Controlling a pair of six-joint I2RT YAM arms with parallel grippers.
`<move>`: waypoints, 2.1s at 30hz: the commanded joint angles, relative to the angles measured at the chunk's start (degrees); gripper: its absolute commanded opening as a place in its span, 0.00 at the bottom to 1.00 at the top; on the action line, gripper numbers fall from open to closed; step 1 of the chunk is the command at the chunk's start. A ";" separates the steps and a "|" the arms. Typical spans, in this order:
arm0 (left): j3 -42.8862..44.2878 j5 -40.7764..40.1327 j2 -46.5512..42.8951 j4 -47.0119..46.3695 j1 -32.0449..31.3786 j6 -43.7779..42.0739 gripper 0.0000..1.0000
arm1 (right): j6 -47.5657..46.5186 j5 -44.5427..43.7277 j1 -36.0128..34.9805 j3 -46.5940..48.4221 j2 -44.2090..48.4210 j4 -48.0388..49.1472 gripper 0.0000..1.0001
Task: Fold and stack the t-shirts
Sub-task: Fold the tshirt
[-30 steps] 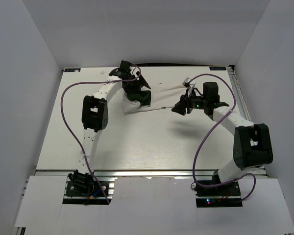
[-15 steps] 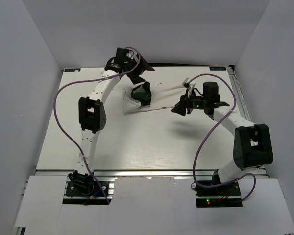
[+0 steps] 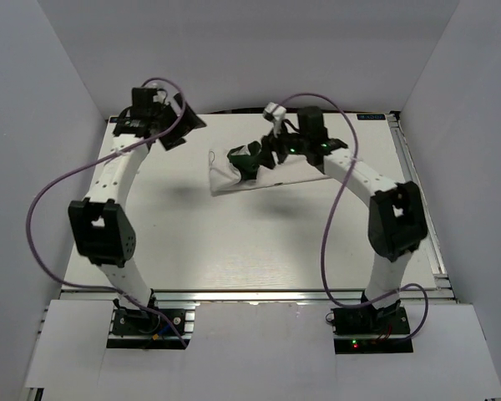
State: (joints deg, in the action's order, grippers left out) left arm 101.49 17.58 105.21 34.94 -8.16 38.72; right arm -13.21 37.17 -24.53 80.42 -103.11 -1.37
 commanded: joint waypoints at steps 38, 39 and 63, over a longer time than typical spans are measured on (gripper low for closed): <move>-39.00 -2.38 -23.47 -6.55 3.86 -2.24 0.98 | 15.94 -11.33 -0.87 10.64 -13.26 -1.63 0.17; -38.92 -2.38 -23.04 -6.64 3.86 -2.24 0.98 | 15.76 -11.41 -0.61 9.41 -12.91 -1.36 0.18; -13.71 11.15 1.12 -11.47 -3.25 -0.84 0.98 | 14.45 -5.63 3.96 -0.35 -10.81 0.66 0.43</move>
State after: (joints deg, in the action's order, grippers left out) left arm 83.24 25.67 103.24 25.12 -8.82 37.28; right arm 3.95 27.59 -22.15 80.68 -119.20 -2.48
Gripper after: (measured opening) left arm 0.982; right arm 0.428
